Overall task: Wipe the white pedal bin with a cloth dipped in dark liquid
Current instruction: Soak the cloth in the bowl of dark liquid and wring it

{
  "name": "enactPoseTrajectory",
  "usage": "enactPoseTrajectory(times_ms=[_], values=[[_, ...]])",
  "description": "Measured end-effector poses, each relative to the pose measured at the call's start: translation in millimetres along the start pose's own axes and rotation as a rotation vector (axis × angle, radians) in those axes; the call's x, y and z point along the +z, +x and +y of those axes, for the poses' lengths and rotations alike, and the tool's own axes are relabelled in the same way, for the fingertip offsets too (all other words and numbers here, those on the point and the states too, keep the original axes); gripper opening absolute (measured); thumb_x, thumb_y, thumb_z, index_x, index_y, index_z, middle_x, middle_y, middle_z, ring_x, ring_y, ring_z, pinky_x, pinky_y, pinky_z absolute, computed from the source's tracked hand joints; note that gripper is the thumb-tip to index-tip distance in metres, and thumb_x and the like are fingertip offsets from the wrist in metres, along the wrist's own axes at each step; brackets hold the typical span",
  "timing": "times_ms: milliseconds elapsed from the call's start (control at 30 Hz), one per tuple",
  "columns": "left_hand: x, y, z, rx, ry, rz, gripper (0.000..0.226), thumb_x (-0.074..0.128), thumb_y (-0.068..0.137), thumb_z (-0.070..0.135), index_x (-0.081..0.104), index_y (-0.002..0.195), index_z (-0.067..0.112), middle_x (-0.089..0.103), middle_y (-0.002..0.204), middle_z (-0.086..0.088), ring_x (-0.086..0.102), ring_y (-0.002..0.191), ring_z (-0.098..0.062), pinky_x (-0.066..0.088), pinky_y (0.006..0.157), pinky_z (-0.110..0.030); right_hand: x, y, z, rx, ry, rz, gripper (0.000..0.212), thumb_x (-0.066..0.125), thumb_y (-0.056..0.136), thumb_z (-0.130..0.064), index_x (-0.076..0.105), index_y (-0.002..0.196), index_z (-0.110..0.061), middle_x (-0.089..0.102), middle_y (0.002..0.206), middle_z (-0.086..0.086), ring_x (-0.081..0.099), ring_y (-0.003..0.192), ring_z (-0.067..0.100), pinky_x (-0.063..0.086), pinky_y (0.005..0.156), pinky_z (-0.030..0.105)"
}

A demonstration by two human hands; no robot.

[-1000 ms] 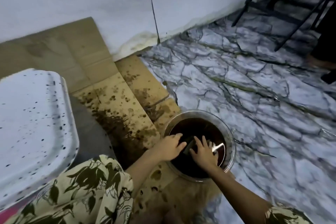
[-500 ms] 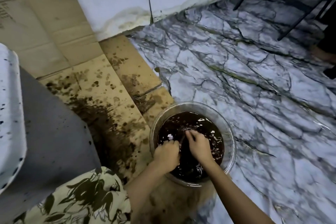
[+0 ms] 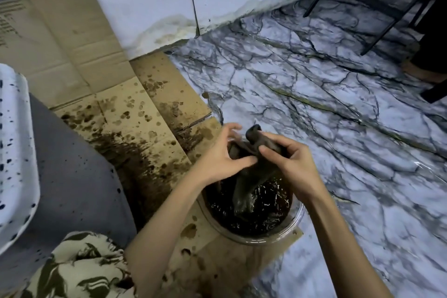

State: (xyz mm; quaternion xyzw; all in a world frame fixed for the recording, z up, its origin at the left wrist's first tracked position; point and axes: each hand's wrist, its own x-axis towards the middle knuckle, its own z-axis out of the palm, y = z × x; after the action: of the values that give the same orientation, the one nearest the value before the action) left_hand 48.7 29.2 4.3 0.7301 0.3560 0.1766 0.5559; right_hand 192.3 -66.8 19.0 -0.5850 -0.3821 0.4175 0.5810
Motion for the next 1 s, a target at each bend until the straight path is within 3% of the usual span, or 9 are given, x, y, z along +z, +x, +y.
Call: enactPoseTrajectory(times_ms=[67, 200, 400, 567, 667, 767, 867, 933, 1000], values=[[-4.5, 1.0, 10.9, 0.009, 0.026, -0.124, 0.057, 0.077, 0.078, 0.028, 0.049, 0.127, 0.034, 0.055, 0.109, 0.027, 0.049, 0.089, 0.028, 0.036, 0.070, 0.004, 4.1, 2.8, -4.9, -0.058, -0.040, -0.075, 0.045, 0.060, 0.082, 0.013, 0.061, 0.114, -0.019, 0.072, 0.101, -0.001, 0.068, 0.097, 0.014, 0.052, 0.085, 0.025], [-8.8, 2.1, 22.2, 0.047, 0.023, -0.057, 0.018, 0.075, 0.080, 0.017, 0.069, 0.095, 0.010, 0.070, 0.088, 0.003, 0.063, 0.082, -0.001, 0.048, 0.073, -0.015, 8.5, 6.7, -2.7, -0.099, -0.012, 0.019, 0.053, 0.065, 0.081, 0.011, 0.037, 0.109, -0.024, 0.059, 0.090, 0.005, 0.064, 0.081, 0.011, 0.052, 0.076, 0.023], [-12.4, 5.0, 33.3, 0.127, -0.087, 0.148, 0.023, 0.075, 0.073, -0.002, 0.060, 0.072, 0.015, 0.064, 0.070, 0.004, 0.061, 0.071, -0.008, 0.051, 0.071, -0.023, -5.3, 0.3, 41.1, 0.064, -0.444, -0.084, 0.017, 0.075, 0.079, -0.016, 0.064, 0.089, -0.024, 0.069, 0.083, -0.002, 0.062, 0.078, 0.013, 0.048, 0.074, 0.030], [-28.5, 9.5, 30.6, 0.233, -0.230, 0.305, 0.019, 0.074, 0.077, 0.000, 0.058, 0.079, 0.011, 0.063, 0.070, 0.013, 0.059, 0.069, 0.004, 0.046, 0.066, -0.010, -17.4, -9.8, 64.0, 0.019, -0.492, 0.364, 0.024, 0.078, 0.076, -0.023, 0.056, 0.067, -0.028, 0.055, 0.058, -0.014, 0.047, 0.056, 0.000, 0.037, 0.055, 0.017], [-22.4, 16.6, 6.4, 0.192, 0.091, 0.315, 0.021, 0.075, 0.080, 0.025, 0.058, 0.089, 0.015, 0.063, 0.079, 0.003, 0.059, 0.074, -0.002, 0.046, 0.067, -0.019, -8.0, -11.9, 61.4, -0.172, -0.573, 0.529, 0.029, 0.067, 0.075, -0.009, 0.060, 0.086, -0.034, 0.056, 0.082, -0.014, 0.051, 0.076, 0.000, 0.038, 0.070, 0.008], [5.5, 21.6, -30.1, 0.015, 0.378, 0.194, 0.028, 0.067, 0.086, 0.029, 0.060, 0.112, 0.020, 0.069, 0.101, -0.002, 0.065, 0.094, -0.020, 0.050, 0.082, -0.030, 9.0, -8.4, 78.6, -0.023, -0.846, 0.317, 0.047, 0.057, 0.082, -0.005, 0.058, 0.123, -0.027, 0.057, 0.116, 0.002, 0.052, 0.107, 0.021, 0.041, 0.095, 0.031], [31.8, 17.7, -70.1, -0.076, 0.593, -0.116, 0.030, 0.057, 0.090, 0.017, 0.056, 0.120, 0.015, 0.062, 0.118, -0.009, 0.058, 0.111, -0.027, 0.046, 0.093, -0.036, 19.7, -8.9, 112.4, 0.374, -1.156, -0.089, 0.056, 0.045, 0.094, -0.019, 0.030, 0.145, -0.037, 0.026, 0.154, 0.000, 0.031, 0.135, 0.031, 0.030, 0.107, 0.045], [43.2, 9.0, -92.7, -0.128, 0.727, -0.281, 0.036, 0.052, 0.089, 0.009, 0.047, 0.125, 0.012, 0.053, 0.125, -0.010, 0.053, 0.116, -0.030, 0.043, 0.097, -0.040, 24.0, -10.9, 131.3, 0.553, -1.218, -0.316, 0.063, 0.041, 0.097, -0.018, 0.012, 0.149, -0.037, -0.001, 0.160, 0.001, 0.011, 0.144, 0.032, 0.020, 0.113, 0.049], [51.8, 0.7, -109.1, -0.166, 0.856, -0.365, 0.049, 0.052, 0.085, 0.002, 0.037, 0.131, 0.011, 0.046, 0.129, -0.010, 0.050, 0.119, -0.032, 0.042, 0.096, -0.042, 26.6, -10.9, 141.1, 0.667, -1.238, -0.395, 0.067, 0.041, 0.096, -0.015, 0.008, 0.150, -0.036, -0.002, 0.160, 0.004, 0.013, 0.144, 0.034, 0.023, 0.112, 0.048]])
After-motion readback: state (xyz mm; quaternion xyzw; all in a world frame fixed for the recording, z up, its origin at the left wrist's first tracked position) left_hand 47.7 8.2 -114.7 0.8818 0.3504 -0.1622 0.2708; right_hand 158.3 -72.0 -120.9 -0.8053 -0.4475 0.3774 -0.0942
